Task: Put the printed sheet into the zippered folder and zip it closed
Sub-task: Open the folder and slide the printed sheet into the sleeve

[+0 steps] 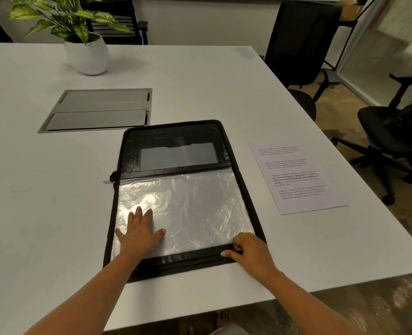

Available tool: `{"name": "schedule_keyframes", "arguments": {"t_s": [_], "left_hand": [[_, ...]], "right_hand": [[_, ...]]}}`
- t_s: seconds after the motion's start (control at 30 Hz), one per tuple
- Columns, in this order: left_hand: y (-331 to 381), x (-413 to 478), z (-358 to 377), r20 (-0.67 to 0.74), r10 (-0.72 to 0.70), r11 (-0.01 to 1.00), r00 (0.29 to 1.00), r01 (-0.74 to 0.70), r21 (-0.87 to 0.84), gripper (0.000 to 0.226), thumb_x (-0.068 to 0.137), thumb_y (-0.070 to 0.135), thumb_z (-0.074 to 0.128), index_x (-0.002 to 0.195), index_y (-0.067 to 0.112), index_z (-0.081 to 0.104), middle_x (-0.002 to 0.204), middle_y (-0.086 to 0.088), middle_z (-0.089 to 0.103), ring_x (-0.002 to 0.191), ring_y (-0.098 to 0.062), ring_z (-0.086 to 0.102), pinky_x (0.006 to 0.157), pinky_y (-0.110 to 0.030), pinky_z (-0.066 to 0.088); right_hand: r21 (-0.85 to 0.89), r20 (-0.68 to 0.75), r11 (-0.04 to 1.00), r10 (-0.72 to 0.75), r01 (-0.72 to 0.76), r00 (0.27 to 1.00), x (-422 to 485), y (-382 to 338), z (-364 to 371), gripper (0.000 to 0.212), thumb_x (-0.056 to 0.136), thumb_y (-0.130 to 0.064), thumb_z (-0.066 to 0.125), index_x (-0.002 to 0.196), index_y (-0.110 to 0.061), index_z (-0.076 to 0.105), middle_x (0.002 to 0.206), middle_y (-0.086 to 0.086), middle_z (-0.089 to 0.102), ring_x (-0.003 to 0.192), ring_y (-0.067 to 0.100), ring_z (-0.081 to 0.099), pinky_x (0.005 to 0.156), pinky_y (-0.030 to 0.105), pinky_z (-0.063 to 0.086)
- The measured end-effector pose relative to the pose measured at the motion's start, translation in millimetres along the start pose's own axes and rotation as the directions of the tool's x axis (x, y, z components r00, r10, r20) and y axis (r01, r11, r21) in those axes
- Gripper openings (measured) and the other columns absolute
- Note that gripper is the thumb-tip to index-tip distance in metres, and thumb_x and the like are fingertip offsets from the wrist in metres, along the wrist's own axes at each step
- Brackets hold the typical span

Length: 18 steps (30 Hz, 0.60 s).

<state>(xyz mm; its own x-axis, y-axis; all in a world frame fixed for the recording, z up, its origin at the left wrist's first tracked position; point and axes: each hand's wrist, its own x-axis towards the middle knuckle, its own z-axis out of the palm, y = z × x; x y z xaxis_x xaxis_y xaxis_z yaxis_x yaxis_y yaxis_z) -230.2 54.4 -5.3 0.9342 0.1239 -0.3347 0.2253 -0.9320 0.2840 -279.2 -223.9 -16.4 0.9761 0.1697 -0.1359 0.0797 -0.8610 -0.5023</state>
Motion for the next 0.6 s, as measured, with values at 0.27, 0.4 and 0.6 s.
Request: {"name": "schedule_keyframes", "arguments": {"t_s": [0.27, 0.4, 0.6], "left_hand": [[1, 0, -3, 0.006, 0.004, 1.000, 1.000, -0.004, -0.017, 0.066, 0.090, 0.044, 0.050, 0.146, 0.023, 0.019, 0.158, 0.000, 0.002, 0.145, -0.023, 0.000, 0.111, -0.061, 0.010], [6, 2, -3, -0.019, -0.001, 1.000, 1.000, 0.001, 0.030, 0.062, 0.089, 0.045, 0.049, 0.143, 0.022, 0.027, 0.157, -0.002, 0.009, 0.145, -0.024, 0.006, 0.111, -0.060, 0.013], [40, 8, 1, 0.007, 0.075, 0.997, 0.997, -0.075, 0.000, 0.066, 0.089, 0.045, 0.049, 0.145, 0.022, 0.022, 0.158, -0.003, 0.008, 0.145, -0.023, 0.009, 0.114, -0.055, 0.015]], "right_hand": [[0.076, 0.040, 0.997, 0.017, -0.020, 0.999, -2, 0, -5, 0.044, 0.072, -0.057, 0.064, 0.060, -0.020, 0.044, 0.061, -0.010, 0.041, 0.057, 0.003, 0.039, 0.053, 0.012, 0.031], [0.214, 0.007, 0.973, 0.087, -0.086, 0.996, 4, 0, -15, 0.048, 0.072, -0.055, 0.065, 0.062, -0.010, 0.055, 0.059, -0.007, 0.047, 0.054, 0.005, 0.043, 0.057, 0.013, 0.038], [0.148, -0.072, 0.976, 0.169, -0.157, 0.983, 19, 8, -29, 0.037, 0.086, -0.035, 0.058, 0.054, -0.028, 0.042, 0.057, -0.013, 0.042, 0.052, 0.001, 0.041, 0.050, 0.010, 0.030]]}}
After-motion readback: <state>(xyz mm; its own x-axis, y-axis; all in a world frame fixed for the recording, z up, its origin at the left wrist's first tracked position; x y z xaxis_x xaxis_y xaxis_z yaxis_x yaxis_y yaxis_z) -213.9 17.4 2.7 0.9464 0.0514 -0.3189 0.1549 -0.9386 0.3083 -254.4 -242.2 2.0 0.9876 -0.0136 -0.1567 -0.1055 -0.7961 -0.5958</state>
